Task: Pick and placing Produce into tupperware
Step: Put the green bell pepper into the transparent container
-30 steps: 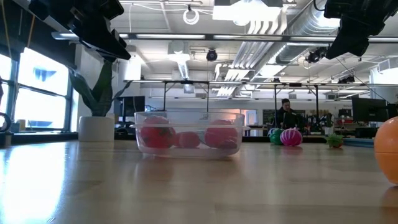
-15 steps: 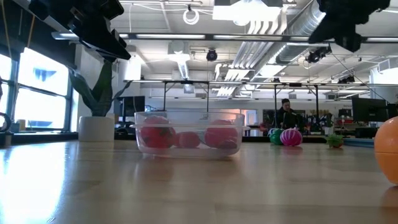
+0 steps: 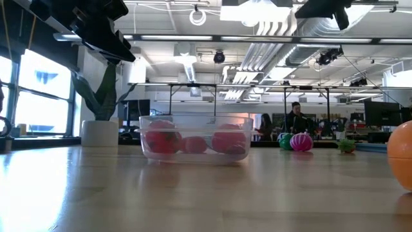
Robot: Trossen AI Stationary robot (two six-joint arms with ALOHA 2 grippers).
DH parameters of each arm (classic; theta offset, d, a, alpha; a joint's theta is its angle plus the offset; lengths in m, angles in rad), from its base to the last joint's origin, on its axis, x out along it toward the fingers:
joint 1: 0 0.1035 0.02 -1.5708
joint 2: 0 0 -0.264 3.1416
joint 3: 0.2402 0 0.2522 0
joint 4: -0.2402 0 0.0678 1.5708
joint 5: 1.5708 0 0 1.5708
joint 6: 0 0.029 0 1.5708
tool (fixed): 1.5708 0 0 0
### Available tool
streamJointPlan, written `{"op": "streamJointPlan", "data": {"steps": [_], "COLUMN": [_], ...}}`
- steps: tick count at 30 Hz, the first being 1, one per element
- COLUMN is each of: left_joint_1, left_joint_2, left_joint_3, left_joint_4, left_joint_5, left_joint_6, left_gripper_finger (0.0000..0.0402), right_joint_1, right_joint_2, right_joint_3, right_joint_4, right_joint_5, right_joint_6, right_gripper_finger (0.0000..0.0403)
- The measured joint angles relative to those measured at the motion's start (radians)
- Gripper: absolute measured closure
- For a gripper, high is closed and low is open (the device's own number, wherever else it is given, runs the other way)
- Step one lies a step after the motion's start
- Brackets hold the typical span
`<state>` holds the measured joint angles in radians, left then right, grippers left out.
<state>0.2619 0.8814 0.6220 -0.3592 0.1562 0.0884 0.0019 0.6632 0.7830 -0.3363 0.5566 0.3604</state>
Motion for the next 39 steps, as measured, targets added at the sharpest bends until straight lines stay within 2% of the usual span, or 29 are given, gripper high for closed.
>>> {"op": "streamJointPlan", "data": {"steps": [4,8,13,17,22,26,39], "left_joint_1": [0.0,0.0,0.0,0.0,0.0,0.0,0.0], "left_joint_2": [0.0,0.0,0.0,0.0,0.0,0.0,0.0], "left_joint_3": [0.0,0.0,0.0,0.0,0.0,0.0,0.0], "left_joint_4": [0.0,-0.001,-0.001,-0.001,-0.001,-0.001,-0.002], "left_joint_5": [0.0,0.0,0.0,0.0,0.0,0.0,0.0], "left_joint_6": [0.0,0.0,0.0,0.0,0.0,0.0,0.0], "left_gripper_finger": [0.0376,0.0376,0.0376,0.0376,0.0376,0.0376,0.0376], "right_joint_1": [-0.188,-0.406,-0.629,-0.741,-0.81,-0.82,-0.82], "right_joint_2": [0.045,0.136,0.309,0.483,0.708,0.865,1.21], "right_joint_3": [0.112,0.287,0.489,0.608,0.732,0.794,0.803], "right_joint_4": [-0.136,-0.301,-0.471,-0.59,-0.724,-0.801,-0.854], "right_joint_5": [-0.03,-0.16,-0.367,-0.419,-0.445,-0.457,-0.452], "right_joint_6": [-0.046,-0.053,-0.052,-0.065,-0.133,-0.068,-0.035], "right_gripper_finger": [0.0402,0.0402,0.0402,0.0402,0.0402,0.0402,0.0401]}}
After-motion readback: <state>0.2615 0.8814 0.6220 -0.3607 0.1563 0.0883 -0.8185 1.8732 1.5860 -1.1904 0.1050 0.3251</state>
